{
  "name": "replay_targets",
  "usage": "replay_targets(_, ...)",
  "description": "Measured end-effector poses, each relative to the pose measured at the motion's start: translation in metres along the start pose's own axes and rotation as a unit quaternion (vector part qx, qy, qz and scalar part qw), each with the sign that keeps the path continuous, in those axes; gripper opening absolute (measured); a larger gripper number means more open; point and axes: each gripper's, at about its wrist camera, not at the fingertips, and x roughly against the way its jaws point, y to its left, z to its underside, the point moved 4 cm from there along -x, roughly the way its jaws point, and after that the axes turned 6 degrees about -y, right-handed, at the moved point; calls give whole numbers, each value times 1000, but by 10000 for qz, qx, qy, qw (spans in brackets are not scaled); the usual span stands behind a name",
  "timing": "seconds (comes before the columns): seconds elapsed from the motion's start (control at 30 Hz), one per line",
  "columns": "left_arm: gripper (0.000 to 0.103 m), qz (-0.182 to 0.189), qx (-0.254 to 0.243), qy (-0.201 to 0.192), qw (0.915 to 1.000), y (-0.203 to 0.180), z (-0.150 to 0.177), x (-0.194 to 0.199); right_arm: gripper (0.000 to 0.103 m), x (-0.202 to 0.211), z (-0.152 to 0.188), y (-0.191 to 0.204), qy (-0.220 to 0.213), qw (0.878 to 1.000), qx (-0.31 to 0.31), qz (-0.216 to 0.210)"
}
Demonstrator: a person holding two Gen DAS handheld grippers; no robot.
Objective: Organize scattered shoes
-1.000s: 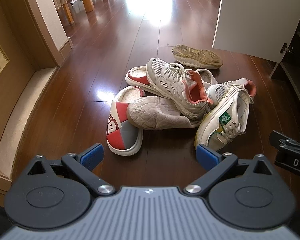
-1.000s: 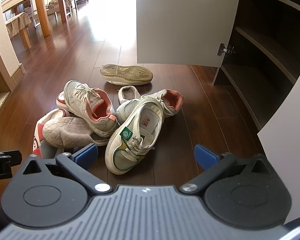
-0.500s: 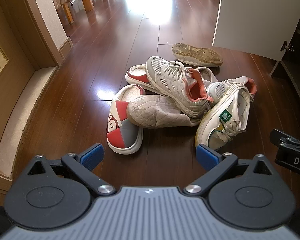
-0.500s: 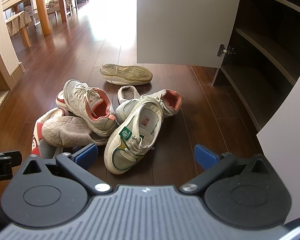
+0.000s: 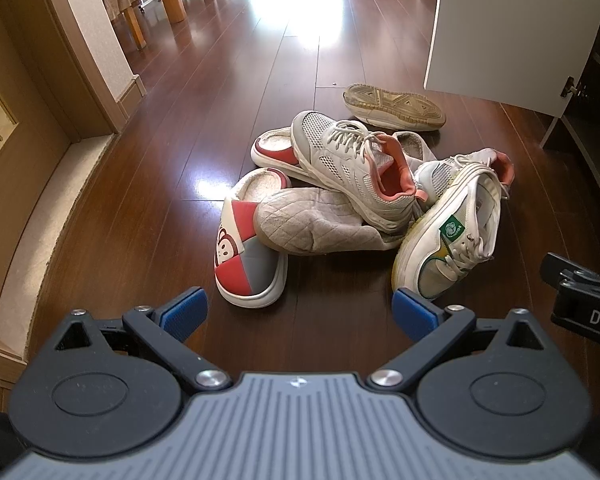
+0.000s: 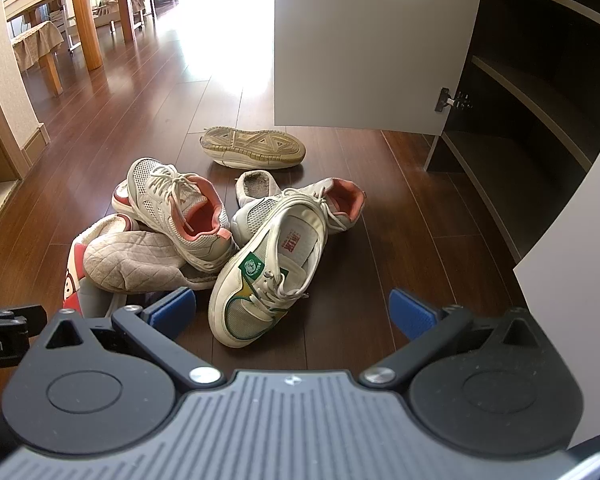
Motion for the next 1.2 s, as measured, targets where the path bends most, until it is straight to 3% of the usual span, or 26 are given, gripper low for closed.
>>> replay_targets(0.97,101,-61,-51,37,10000,-1,-5,-3,102,1,-1,-2,-28,10000,-27,-76)
replay_targets(1.2,101,-118,48,88,9999,3,-4,-6,102,6,-7,-6,-58,9988,-291,-393)
